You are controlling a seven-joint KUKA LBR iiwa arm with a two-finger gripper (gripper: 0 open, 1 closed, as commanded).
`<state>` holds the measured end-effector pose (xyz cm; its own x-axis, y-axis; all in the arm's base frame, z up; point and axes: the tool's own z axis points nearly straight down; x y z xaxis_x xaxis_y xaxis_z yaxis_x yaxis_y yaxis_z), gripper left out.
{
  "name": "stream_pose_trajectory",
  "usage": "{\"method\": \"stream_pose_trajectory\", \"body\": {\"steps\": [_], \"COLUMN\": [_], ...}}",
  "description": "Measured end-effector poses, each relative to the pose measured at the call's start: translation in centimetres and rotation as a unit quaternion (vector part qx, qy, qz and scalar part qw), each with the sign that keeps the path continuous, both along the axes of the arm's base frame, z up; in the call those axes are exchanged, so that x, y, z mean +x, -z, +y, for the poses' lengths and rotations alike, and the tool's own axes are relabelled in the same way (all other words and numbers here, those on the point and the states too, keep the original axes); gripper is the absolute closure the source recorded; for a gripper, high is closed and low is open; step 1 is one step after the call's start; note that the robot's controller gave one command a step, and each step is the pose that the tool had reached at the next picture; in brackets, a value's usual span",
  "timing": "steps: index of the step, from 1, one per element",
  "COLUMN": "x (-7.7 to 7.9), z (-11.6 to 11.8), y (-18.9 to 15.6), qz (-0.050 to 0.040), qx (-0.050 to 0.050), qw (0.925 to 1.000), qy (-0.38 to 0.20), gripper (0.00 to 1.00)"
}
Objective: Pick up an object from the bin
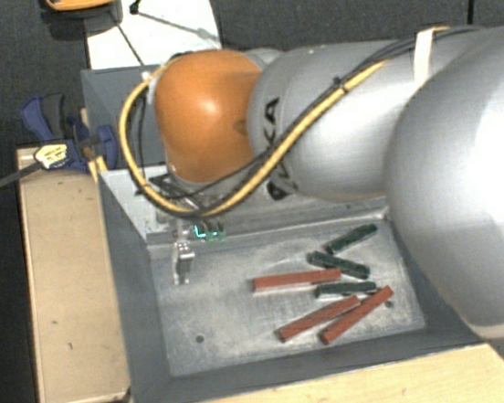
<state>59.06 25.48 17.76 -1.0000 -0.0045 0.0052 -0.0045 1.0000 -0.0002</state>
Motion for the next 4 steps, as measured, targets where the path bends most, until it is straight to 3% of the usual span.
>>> {"method": "stream_pose_trajectory", "body": {"steps": [1, 2, 3, 4], "x": [0.2, -0.4, -2.3, -2.3], "z": [-0.1, -5.8, -8.0, -9.9], "y": [-0.5, -1.8, 2.0, 8.7], "qz": [-0.004, -0.0029, -0.0072, -0.0058], "qx": [0.001, 0.001, 0.0, 0.002], "qw": [1.0, 0.9997, 0.9981, 0.9913], "qy": [0.003, -0.024, -0.061, -0.131], "gripper": [0.0, 0.0, 0.0, 0.0]}}
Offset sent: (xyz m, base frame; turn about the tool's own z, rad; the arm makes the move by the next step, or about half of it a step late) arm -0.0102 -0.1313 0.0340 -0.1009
